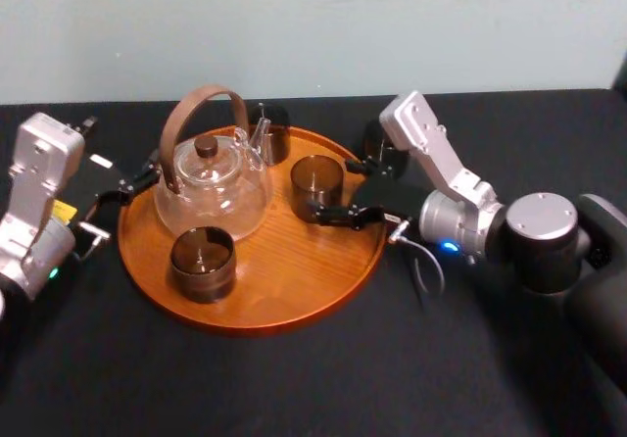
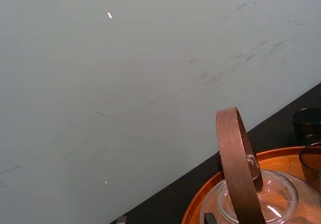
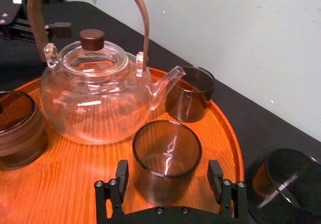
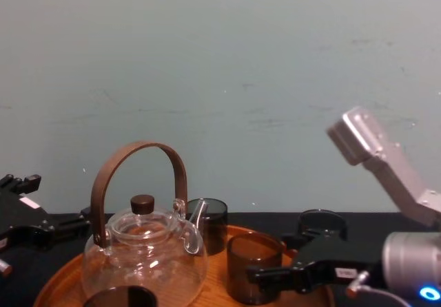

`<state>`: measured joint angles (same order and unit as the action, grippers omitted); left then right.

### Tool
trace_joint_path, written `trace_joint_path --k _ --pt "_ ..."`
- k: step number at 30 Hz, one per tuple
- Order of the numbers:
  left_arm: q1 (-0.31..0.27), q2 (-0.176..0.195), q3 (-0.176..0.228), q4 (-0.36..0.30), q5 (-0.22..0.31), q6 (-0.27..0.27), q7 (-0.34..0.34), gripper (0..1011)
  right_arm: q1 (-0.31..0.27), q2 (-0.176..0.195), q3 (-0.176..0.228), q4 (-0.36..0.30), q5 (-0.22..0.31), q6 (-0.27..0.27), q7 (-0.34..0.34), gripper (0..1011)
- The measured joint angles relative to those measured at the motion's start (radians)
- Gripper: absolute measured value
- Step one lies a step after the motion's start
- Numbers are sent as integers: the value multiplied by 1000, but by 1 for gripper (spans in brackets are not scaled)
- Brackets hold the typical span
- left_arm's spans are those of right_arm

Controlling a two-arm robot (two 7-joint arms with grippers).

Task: Pick up the glass from the table and place it on the tray.

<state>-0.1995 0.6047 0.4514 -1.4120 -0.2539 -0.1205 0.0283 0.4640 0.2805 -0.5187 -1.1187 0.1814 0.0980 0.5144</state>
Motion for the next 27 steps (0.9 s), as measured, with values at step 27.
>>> trace_joint_path --k 27 --pt "0 0 0 0 0 0 0 1001 -206 231 121 -281 154 19 20 1002"
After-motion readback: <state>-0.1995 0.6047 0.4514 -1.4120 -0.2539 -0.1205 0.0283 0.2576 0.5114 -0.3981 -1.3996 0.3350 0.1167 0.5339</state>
